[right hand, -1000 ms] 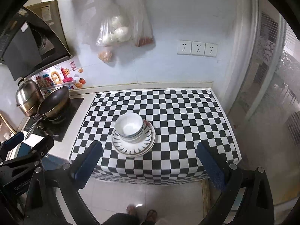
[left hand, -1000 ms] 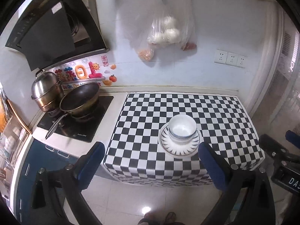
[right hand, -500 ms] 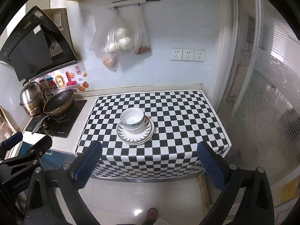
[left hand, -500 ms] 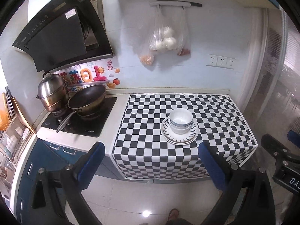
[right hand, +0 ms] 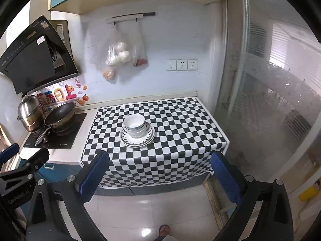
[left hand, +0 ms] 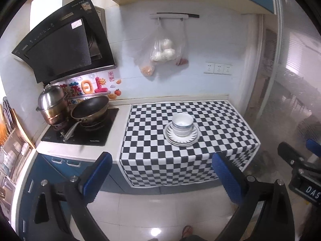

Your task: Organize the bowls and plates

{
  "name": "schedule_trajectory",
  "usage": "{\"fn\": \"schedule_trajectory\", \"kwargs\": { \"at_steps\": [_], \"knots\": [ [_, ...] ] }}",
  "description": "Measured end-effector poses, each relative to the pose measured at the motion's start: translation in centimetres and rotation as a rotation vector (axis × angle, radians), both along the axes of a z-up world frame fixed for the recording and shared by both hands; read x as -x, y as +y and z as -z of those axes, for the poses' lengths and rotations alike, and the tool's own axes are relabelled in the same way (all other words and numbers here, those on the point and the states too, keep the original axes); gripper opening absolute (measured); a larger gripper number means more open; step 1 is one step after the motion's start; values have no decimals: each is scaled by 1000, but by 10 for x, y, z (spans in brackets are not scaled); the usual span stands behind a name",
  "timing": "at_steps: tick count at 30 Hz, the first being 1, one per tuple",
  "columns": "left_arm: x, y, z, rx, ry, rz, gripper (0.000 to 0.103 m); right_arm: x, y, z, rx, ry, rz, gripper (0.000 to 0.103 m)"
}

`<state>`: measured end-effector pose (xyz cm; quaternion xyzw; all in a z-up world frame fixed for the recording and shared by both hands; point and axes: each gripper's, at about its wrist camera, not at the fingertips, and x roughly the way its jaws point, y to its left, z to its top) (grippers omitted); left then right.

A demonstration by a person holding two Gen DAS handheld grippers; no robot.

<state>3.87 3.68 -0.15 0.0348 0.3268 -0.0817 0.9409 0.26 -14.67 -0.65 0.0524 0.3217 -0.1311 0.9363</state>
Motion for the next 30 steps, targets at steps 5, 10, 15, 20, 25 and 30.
{"fn": "schedule_trajectory", "kwargs": {
  "at_steps": [5, 10, 15, 20, 25, 30],
  "knots": [
    [21, 1, -5, 15, -11, 10, 102, 26, 1, -4, 10, -3, -3, 103],
    [34, 0, -9, 23, -18, 0, 102, 41, -3, -8, 11, -9, -11, 103],
    [39, 0, -10, 30, -21, -8, 102, 46, -10, -13, 24, -19, -8, 103],
    [41, -2, -9, 36, -18, -14, 102, 47, -14, -15, 35, -15, -9, 103],
    [41, -5, -8, 37, -11, -14, 102, 46, -17, -17, 47, -11, -9, 103],
    [42, -7, -7, 32, -9, -21, 102, 46, -19, -20, 49, -18, -6, 103]
  ]
}}
